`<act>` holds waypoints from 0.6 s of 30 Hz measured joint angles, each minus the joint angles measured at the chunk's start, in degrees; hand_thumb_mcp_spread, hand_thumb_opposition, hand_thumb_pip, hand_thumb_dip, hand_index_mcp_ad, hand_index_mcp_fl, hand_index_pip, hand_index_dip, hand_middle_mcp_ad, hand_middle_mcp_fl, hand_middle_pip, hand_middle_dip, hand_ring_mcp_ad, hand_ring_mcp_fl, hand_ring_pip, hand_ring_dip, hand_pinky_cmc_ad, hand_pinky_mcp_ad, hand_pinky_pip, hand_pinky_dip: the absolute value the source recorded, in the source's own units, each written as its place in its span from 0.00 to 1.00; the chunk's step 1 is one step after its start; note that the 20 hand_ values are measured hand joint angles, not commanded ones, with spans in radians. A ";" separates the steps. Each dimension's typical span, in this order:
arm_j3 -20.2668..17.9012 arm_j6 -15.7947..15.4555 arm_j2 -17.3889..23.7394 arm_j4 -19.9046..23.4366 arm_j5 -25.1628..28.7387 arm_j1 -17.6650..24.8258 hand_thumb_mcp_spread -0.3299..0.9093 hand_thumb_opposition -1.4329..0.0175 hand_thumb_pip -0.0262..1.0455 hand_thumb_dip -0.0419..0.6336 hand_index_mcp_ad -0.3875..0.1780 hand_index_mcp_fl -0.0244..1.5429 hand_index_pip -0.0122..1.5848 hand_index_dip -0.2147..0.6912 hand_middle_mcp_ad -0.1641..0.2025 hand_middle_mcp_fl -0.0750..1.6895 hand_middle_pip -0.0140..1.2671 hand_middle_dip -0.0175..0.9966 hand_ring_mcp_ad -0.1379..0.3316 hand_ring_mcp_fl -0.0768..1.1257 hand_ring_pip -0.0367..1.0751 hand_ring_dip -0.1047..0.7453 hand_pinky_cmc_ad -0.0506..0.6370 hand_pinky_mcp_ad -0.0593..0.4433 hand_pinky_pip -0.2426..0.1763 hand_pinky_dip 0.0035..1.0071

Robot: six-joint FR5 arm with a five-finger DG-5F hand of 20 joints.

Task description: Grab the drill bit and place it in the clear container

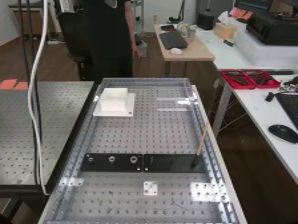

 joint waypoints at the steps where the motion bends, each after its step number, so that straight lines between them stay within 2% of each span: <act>1: 0.01 0.07 0.00 -0.01 0.07 -0.01 0.40 0.51 0.16 0.08 0.88 0.05 0.07 0.20 0.79 0.06 0.13 0.04 0.71 0.11 0.12 0.06 0.41 0.39 0.34 0.18; 7: -0.11 0.31 -0.07 0.15 -1.06 -0.31 0.40 0.50 0.16 0.08 0.89 0.05 0.07 0.20 0.78 0.05 0.13 0.04 0.72 0.11 0.12 0.06 0.44 0.42 0.34 0.18; 8: -0.19 0.34 -0.09 0.24 -1.03 -0.33 0.40 0.50 0.16 0.08 0.89 0.05 0.07 0.20 0.79 0.06 0.13 0.04 0.75 0.11 0.12 0.06 0.44 0.42 0.34 0.18; 14: -1.97 0.99 -0.76 1.91 0.13 -0.46 0.40 0.50 0.17 0.08 0.90 0.05 0.07 0.20 0.79 0.05 0.13 0.04 0.75 0.11 0.12 0.06 0.44 0.42 0.34 0.18; 18: -5.27 2.68 -1.78 6.43 1.46 -0.83 0.42 0.50 0.21 0.07 0.90 0.05 0.07 0.20 0.81 0.05 0.13 0.04 0.74 0.11 0.12 0.06 0.42 0.43 0.34 0.18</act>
